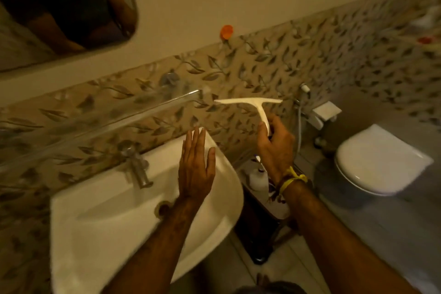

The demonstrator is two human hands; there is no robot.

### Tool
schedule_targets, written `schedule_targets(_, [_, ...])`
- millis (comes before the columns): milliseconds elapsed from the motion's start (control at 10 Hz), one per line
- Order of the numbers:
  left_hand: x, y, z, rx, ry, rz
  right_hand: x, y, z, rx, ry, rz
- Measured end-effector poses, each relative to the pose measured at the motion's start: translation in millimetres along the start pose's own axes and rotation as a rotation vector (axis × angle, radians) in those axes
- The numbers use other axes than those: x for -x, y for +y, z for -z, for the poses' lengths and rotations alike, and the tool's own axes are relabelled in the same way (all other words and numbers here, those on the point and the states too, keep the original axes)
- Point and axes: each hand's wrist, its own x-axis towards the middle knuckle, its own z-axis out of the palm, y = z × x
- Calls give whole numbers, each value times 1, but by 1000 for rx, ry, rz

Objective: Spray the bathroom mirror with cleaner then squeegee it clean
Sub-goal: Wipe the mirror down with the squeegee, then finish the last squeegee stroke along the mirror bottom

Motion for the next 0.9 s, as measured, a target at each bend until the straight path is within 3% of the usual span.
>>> schedule_targets(200, [1, 15, -99, -121, -598, 574, -18, 88, 38, 116, -119, -227])
schedule_targets(300, [5, 17, -131, -182, -708, 683, -22, 125, 47, 152, -186, -362])
schedule_targets(500, [14, 27, -176, -404, -658, 759, -37, 180, 37, 282, -286, -537])
schedule_targets(700, [23, 19, -195, -420, -523, 743, -74, 223, -9, 459, -437, -582])
schedule_targets(900, [21, 15, -198, -514, -553, 764, -91, 268, -56, 535, -622, -742])
